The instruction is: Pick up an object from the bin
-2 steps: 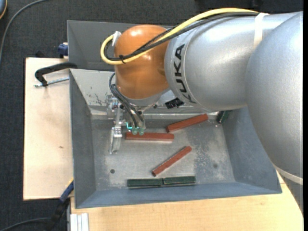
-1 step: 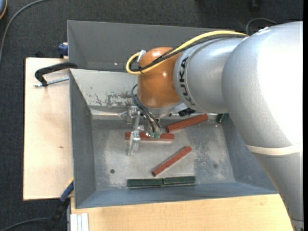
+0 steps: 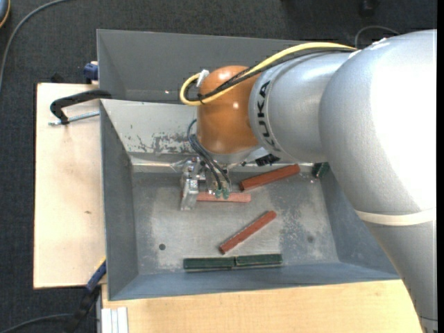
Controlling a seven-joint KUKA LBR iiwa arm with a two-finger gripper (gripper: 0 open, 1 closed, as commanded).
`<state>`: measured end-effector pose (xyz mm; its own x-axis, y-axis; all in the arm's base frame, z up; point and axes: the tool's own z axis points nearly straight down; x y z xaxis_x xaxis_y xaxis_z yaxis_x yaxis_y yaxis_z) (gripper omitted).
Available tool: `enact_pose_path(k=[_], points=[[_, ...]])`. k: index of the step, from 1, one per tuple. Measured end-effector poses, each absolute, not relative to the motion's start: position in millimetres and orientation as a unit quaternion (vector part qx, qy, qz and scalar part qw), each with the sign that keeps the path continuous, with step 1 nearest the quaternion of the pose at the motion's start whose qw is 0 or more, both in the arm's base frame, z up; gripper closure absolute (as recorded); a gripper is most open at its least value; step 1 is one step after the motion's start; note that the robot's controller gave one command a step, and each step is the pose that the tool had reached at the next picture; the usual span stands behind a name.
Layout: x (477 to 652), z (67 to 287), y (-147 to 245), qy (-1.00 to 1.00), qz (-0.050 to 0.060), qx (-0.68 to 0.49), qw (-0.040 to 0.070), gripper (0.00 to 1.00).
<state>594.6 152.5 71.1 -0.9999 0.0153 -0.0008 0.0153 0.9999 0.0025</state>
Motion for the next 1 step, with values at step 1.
enact_pose_path(k=[1], points=[[568.0, 237.0, 122.2, 1.0, 0.001, -0.028, 0.006, 1.0]])
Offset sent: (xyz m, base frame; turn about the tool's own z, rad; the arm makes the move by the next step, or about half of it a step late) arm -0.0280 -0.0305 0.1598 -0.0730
